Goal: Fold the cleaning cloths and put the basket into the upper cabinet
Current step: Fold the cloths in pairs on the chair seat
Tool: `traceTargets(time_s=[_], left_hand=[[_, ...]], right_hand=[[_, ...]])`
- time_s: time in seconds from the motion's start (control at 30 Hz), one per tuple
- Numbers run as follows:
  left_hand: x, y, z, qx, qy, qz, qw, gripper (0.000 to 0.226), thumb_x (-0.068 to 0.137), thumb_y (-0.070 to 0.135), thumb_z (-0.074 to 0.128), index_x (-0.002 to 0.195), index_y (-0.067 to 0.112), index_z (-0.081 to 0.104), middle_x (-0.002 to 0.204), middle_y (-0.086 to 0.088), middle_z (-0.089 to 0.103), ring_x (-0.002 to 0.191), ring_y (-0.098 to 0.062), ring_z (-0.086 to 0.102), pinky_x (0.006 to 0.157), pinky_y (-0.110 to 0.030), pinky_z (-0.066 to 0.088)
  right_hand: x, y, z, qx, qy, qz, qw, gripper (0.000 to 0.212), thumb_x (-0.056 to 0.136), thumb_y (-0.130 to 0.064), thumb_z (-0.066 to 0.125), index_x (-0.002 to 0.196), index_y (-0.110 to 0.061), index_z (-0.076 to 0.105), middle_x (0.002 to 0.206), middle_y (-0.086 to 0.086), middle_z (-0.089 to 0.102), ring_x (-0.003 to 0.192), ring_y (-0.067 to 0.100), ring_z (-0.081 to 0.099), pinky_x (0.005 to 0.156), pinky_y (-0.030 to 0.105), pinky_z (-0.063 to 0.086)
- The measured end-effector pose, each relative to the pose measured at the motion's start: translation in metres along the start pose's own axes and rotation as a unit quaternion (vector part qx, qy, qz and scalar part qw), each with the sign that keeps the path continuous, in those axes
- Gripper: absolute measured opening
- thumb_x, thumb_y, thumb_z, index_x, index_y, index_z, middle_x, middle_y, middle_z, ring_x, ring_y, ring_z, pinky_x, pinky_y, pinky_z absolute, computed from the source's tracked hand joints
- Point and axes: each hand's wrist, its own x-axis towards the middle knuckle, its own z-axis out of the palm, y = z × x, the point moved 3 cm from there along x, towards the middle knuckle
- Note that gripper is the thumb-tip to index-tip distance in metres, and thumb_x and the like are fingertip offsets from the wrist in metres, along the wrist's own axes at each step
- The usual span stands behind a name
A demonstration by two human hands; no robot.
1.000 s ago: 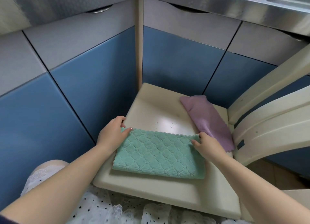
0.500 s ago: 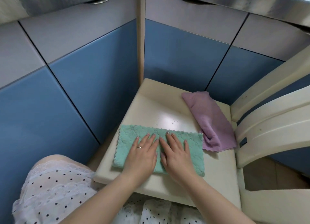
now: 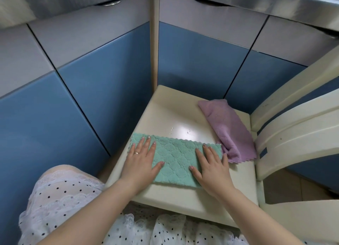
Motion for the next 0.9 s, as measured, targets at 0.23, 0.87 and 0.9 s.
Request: traceTargets(time_s=[0.23,0.87,0.9], left_hand=[[-0.050,0.053,0.011,0.041,0.007,0.227,0.973,0.053,0.099,0.039,0.018,0.128,0.017,0.057,0.134,0.000,0.056,0.127,-0.016,0.050,0.104,-0.047,0.039],[-0.040,-0.039,-0.009,0.087,-0.059,0.230,0.968,0.067,0.084,0.046,0.004,0.149,0.034,0.011,0.157,0.013,0.000,0.146,-0.010,-0.004,0.113,-0.038,-0.017],[-0.044,-0.038,-0.009,0.087,-0.059,0.248,0.963,0.066,0.085,0.045,0.011,0.150,0.033,0.008,0.156,0.012,-0.006,0.144,-0.009,-0.012,0.112,-0.037,-0.020]], right_hand=[[0.013,-0.030,-0.022,-0.021,0.007,-0.170,0.985,0.061,0.084,-0.032,0.014,0.136,-0.030,0.046,0.145,-0.002,0.043,0.135,0.021,0.040,0.108,0.063,0.012],[-0.050,-0.030,-0.010,0.020,0.077,-0.235,0.969,0.042,0.081,-0.032,0.039,0.114,-0.032,0.064,0.099,-0.007,0.063,0.091,0.018,0.061,0.084,0.036,0.051],[-0.052,-0.026,-0.011,0.026,0.076,-0.250,0.965,0.046,0.081,-0.032,0.036,0.121,-0.032,0.060,0.112,-0.006,0.061,0.104,0.018,0.058,0.092,0.038,0.048]])
